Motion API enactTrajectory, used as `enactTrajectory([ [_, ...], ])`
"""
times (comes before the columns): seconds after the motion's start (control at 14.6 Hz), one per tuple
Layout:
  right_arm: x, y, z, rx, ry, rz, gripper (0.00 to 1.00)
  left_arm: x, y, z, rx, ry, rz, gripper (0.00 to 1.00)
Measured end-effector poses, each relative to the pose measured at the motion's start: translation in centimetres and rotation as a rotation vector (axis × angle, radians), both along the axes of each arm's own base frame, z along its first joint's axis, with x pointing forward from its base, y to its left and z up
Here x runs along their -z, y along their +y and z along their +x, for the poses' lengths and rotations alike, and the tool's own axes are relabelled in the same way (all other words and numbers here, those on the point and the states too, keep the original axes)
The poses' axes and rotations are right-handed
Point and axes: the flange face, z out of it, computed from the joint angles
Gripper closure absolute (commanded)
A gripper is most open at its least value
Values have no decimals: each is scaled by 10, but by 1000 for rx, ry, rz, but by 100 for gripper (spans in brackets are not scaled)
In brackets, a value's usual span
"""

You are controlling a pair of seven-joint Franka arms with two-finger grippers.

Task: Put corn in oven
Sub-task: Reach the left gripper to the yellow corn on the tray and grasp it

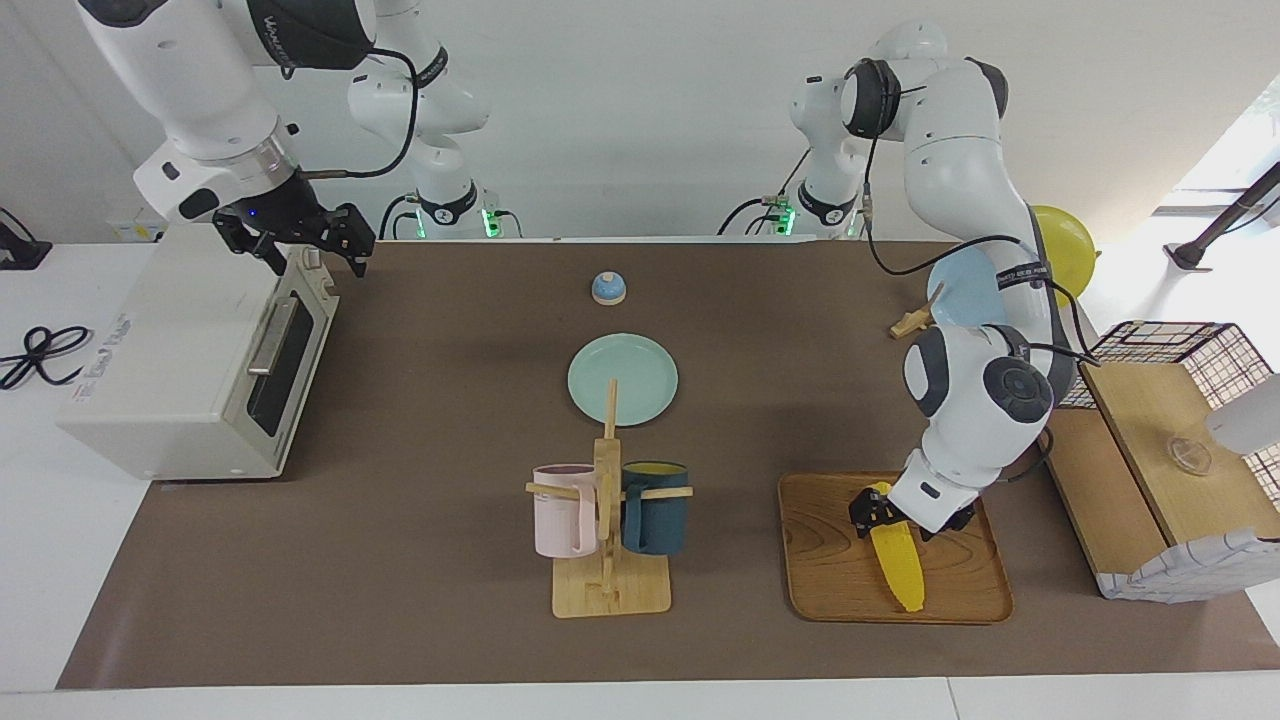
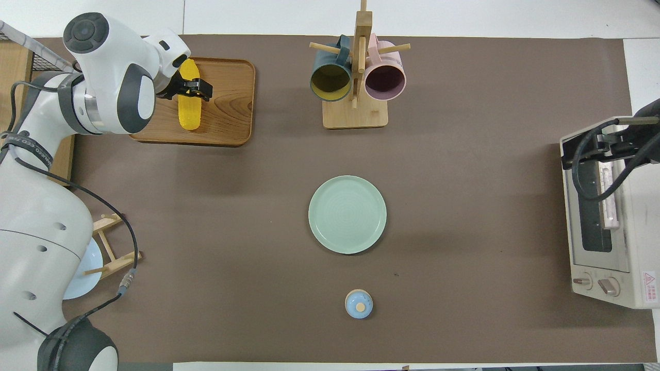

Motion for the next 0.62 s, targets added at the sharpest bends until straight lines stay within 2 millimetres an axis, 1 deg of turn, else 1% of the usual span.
enactTrajectory([
  [0.14,0,0,0,0,0,0,0,2,0,-1,0,3,1,2],
  [0.21,0,0,0,0,0,0,0,5,0,-1,-1,3,1,6],
  [0.27,0,0,0,1,0,0,0,8,0,-2,-1,1,1,25],
  [0.34,0,0,0,0,0,0,0,10,0,-3,-1,2,1,70],
  [0.41,0,0,0,0,1,0,7,12,0,-3,-1,3,2,98],
  [0.48,2,0,-1,-2,4,0,62,13,0,-4,-1,4,2,100],
  [0.55,5,-1,-2,-17,11,2,100,13,0,-4,-1,3,2,100],
  [0.62,11,-3,-3,-58,19,8,100,12,0,-3,-1,2,1,100],
])
